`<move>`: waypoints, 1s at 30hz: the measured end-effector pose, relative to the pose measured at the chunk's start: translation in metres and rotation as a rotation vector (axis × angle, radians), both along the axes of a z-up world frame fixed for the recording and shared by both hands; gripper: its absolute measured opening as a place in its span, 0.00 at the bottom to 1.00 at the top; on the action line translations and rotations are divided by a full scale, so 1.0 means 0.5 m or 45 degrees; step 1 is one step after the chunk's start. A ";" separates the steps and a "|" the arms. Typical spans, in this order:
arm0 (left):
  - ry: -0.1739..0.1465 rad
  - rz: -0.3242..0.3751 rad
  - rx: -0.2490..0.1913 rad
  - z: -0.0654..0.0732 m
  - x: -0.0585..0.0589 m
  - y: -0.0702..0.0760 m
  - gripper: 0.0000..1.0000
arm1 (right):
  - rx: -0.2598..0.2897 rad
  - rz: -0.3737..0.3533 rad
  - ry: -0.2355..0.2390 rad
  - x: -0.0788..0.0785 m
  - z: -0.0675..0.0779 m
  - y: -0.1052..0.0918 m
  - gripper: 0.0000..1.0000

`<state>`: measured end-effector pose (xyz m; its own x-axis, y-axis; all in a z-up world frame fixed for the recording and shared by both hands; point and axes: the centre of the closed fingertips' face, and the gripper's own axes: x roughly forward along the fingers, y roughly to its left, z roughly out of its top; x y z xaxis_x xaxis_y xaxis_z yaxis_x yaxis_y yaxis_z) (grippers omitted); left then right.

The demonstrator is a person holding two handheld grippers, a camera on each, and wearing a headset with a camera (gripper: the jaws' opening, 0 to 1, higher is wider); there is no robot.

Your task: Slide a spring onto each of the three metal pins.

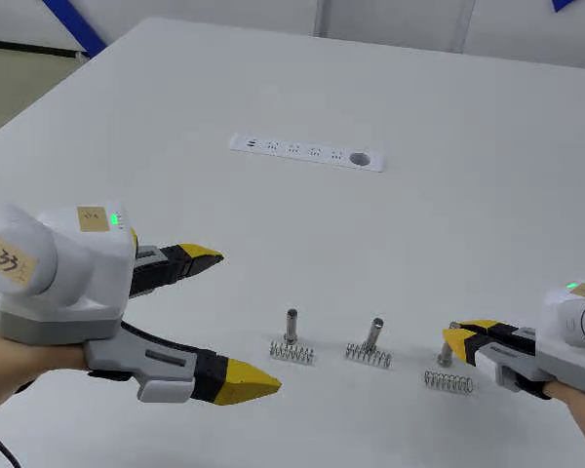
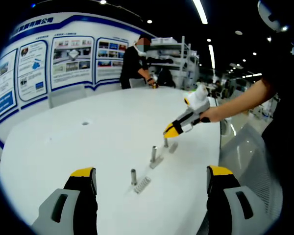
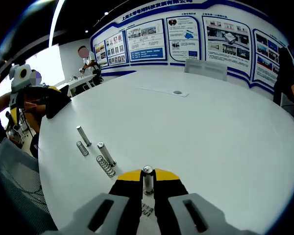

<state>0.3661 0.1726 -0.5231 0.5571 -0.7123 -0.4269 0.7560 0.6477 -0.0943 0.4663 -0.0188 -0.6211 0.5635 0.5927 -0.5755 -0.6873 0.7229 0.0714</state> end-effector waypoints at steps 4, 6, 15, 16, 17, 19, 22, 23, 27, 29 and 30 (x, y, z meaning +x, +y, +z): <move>-0.004 0.000 0.001 0.004 0.001 -0.001 0.95 | -0.030 0.063 -0.097 -0.010 0.004 0.003 0.08; -0.002 -0.003 0.011 0.002 -0.001 -0.001 0.95 | -0.023 0.063 -0.103 -0.020 0.004 0.004 0.08; 0.014 -0.008 0.020 -0.005 -0.010 -0.002 0.95 | -0.086 0.119 -0.169 -0.019 0.008 -0.001 0.09; 0.014 -0.009 0.020 -0.005 -0.011 -0.002 0.95 | -0.091 0.121 -0.173 -0.018 0.008 -0.001 0.09; 0.016 -0.009 0.017 -0.005 -0.011 -0.002 0.95 | -0.079 0.117 -0.163 -0.019 0.008 -0.001 0.09; 0.016 -0.009 0.014 -0.004 -0.011 -0.002 0.95 | -0.079 0.123 -0.163 -0.019 0.008 -0.001 0.09; 0.015 -0.008 0.013 -0.003 -0.010 -0.002 0.95 | -0.088 0.124 -0.166 -0.021 0.008 -0.003 0.09; 0.014 -0.008 0.014 -0.003 -0.009 -0.002 0.95 | -0.088 0.121 -0.165 -0.022 0.009 -0.004 0.09; 0.014 -0.017 0.019 -0.002 -0.011 -0.004 0.95 | -0.062 0.096 -0.142 -0.024 0.011 -0.013 0.11; 0.014 -0.019 0.021 -0.001 -0.012 -0.005 0.95 | -0.050 0.094 -0.145 -0.028 0.018 -0.014 0.15; 0.013 -0.023 0.020 -0.001 -0.012 -0.006 0.95 | -0.048 0.095 -0.152 -0.030 0.022 -0.015 0.16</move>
